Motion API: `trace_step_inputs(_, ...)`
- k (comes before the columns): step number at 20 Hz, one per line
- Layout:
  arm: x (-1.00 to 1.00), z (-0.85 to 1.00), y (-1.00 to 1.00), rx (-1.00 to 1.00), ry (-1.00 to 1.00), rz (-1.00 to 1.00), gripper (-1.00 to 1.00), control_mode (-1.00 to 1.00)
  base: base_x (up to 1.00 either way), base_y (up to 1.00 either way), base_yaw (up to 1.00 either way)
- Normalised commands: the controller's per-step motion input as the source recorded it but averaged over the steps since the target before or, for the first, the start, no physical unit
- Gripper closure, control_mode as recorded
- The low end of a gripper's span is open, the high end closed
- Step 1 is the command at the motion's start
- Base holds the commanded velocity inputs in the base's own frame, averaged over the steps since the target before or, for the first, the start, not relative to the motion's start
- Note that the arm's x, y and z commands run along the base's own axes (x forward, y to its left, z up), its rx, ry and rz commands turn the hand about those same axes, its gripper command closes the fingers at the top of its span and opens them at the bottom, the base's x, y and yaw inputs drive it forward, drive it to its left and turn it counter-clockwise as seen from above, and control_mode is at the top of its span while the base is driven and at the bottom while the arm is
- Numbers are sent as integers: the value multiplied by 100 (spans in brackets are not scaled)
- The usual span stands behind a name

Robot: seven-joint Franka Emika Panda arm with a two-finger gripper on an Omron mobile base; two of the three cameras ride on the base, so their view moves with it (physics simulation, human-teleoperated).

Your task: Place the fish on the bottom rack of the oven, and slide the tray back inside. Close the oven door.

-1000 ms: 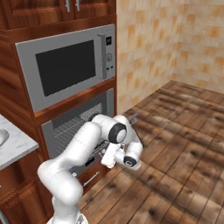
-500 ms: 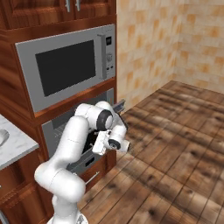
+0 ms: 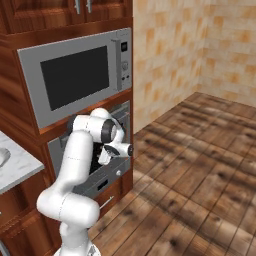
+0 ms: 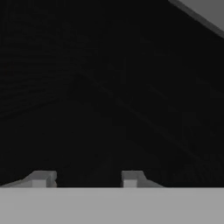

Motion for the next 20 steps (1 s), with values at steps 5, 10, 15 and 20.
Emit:
trace_step_inputs(5, 73, -15, 100, -24, 0, -27, -100, -100, 0, 0, 0)
trace_step_inputs(10, 82, -32, 100, -18, -5, -32, -100, -100, 0, 0, 0)
trace_step_inputs(15, 94, -58, 100, -15, -14, -32, -100, -100, 0, 0, 0)
trace_step_inputs(20, 88, -55, 100, -15, -19, -30, -100, -100, 0, 0, 0)
